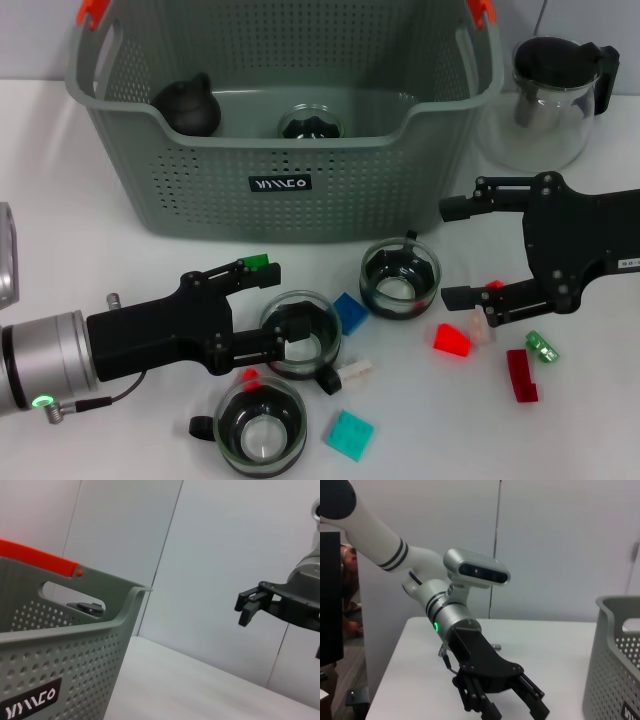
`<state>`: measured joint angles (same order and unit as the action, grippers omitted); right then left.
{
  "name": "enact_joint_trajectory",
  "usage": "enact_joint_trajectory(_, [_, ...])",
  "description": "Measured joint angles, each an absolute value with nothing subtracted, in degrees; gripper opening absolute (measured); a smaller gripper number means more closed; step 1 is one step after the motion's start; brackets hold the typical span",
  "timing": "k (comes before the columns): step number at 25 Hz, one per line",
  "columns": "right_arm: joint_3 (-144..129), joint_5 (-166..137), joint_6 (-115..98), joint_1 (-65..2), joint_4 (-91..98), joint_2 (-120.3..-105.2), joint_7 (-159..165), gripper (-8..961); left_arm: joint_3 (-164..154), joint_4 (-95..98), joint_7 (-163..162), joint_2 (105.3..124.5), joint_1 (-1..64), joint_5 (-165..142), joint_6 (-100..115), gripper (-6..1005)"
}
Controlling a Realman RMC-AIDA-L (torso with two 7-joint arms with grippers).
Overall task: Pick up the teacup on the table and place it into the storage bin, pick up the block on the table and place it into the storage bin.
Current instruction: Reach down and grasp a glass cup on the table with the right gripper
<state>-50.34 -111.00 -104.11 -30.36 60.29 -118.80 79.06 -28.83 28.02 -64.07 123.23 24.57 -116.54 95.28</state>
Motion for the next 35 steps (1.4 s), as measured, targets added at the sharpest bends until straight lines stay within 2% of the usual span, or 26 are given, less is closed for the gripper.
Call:
enact_joint_trajectory(10, [-50.7, -120.5, -103.6, -33.7, 60.1, -118.39, 81.9, 897, -28.9, 28.0, -64.1, 123.22, 24.7, -116.5, 95.3, 811])
enact_joint_trajectory(13, [-50.9, -124.2, -102.5, -35.2, 60.1, -118.73, 84.1, 896, -28.9, 28.0, -64.1, 123.22, 24.7, -116.5, 95.3, 811])
enact_joint_trajectory(22, [-52.6, -140.4, -98.5, -45.1, 53.1, -119.81, 91.3, 894, -28.9, 27.9, -64.2, 123.35, 24.7, -116.5, 95.3, 811])
enact_joint_trajectory(35, [-64.8, -141.2, -88.1, -46.7, 52.1, -120.53, 93.7, 893, -28.8, 27.9, -63.8, 123.86, 24.5, -116.5, 94.8, 811])
